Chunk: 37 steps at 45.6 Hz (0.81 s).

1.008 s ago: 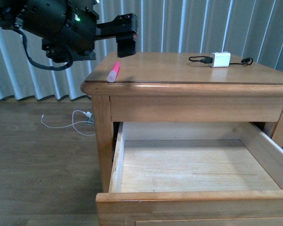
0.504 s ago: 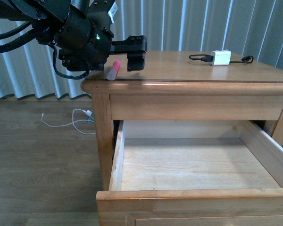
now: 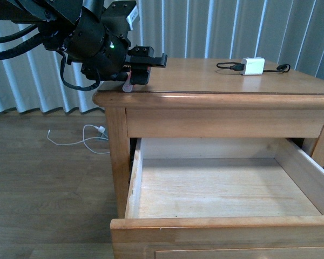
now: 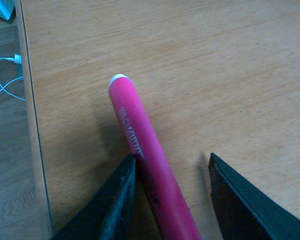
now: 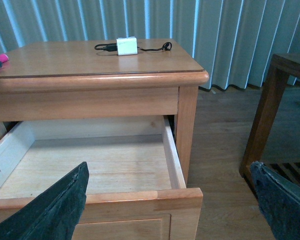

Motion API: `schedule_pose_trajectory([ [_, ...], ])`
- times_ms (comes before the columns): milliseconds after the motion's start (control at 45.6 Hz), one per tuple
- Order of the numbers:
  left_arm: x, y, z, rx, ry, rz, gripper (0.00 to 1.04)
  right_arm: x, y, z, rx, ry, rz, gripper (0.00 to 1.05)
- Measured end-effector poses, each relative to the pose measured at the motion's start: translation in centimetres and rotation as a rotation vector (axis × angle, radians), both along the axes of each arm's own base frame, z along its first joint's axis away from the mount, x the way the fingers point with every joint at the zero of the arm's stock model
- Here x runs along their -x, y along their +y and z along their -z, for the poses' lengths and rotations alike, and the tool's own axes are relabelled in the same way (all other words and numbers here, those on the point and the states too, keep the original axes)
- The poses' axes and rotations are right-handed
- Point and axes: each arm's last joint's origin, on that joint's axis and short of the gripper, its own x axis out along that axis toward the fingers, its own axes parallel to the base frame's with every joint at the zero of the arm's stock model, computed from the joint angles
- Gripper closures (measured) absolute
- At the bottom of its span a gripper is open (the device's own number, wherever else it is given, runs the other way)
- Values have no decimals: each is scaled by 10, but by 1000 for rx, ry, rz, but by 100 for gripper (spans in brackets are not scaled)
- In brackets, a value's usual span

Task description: Place pink marker in drawer with both arms

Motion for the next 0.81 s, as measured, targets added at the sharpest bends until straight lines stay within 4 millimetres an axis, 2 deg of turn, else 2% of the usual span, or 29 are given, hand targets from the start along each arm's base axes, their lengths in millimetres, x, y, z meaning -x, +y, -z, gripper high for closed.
schedule_pose_trajectory([
  [241,0,0,0,-2,3,9,90,0,0,0,0,0,0,9],
  [416,-1,3,-1,-1,-8,24,90,0,0,0,0,0,0,9],
  [548,6,4,-3,24,-22,75,90,0,0,0,0,0,0,9],
  [811,44,10,-28,76,-91,267,90,0,0,0,0,0,0,9],
])
